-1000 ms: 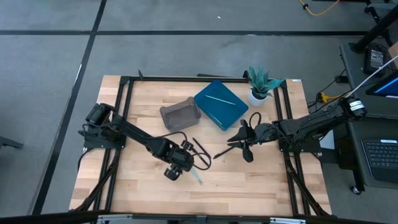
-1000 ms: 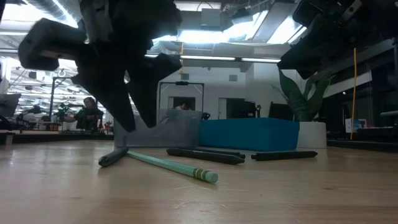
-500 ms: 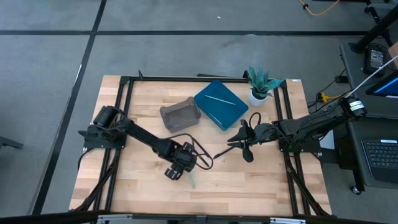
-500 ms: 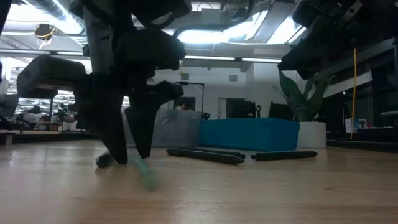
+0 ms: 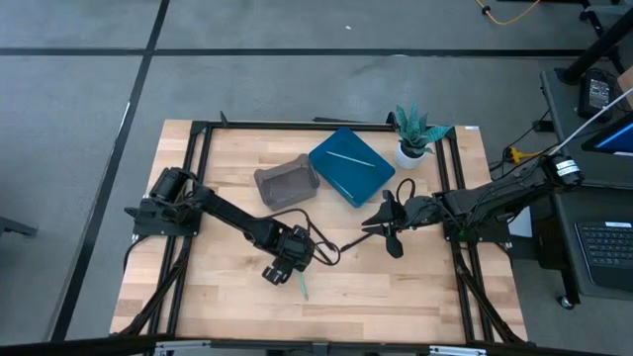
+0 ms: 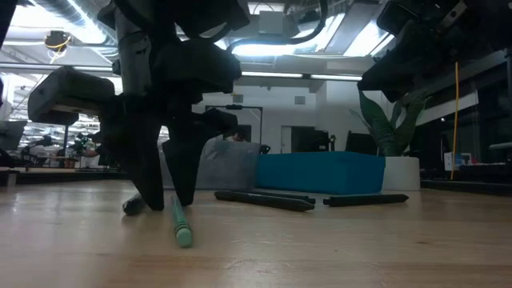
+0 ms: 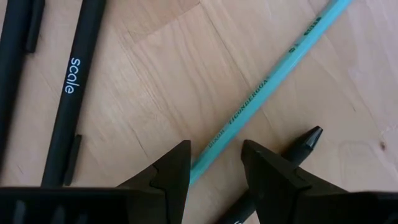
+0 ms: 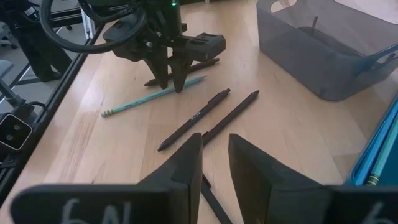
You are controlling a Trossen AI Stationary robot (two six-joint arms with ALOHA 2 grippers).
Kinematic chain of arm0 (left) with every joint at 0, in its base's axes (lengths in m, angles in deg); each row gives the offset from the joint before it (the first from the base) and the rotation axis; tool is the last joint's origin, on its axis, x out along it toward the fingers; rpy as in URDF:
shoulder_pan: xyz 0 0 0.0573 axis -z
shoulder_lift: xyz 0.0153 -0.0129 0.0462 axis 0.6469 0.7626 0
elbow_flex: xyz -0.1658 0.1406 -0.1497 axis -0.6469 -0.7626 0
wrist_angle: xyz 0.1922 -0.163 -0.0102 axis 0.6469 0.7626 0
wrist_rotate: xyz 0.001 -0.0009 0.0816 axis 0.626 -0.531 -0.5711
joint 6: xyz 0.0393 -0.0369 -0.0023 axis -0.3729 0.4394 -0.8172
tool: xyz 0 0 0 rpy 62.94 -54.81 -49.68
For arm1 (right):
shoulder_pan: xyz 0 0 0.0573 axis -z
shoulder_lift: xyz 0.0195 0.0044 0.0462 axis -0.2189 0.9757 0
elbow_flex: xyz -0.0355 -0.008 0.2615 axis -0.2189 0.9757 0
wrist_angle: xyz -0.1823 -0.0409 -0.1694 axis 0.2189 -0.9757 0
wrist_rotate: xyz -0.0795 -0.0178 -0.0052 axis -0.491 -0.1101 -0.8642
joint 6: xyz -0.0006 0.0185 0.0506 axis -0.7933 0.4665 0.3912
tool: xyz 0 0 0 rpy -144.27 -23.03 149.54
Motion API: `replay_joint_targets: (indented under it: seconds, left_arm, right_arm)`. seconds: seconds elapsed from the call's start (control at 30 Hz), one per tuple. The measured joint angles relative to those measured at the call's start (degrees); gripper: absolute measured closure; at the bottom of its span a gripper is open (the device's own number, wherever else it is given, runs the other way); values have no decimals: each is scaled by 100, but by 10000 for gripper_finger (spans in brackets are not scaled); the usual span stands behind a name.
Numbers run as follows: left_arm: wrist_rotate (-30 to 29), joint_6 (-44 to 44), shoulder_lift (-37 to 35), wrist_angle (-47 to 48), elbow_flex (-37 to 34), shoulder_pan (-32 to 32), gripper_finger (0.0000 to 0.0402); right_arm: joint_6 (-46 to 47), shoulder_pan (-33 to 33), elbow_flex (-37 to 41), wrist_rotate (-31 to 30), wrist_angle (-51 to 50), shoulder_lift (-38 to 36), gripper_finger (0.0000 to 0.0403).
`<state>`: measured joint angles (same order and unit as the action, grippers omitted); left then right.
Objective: Sort pens & pencils
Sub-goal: Put the light blue pencil into the blue bin
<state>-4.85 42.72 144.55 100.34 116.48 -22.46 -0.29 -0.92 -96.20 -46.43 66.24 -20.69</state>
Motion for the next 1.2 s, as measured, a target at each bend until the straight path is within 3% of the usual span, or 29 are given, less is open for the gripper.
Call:
replay_joint_targets:
  seconds: [0.23,0.7,1.2]
  left_arm:
    - [30,-13,8,8,-4,-26,264]
    - [95,-10,9,-1,-12,-28,338]
    - [81,31,9,-142,-26,-28,368]
  right_arm:
    - [93,0,0,0,2,-1,322]
    - [92,2,0,0,2,0,322]
    - [90,1,0,1,0,-1,322]
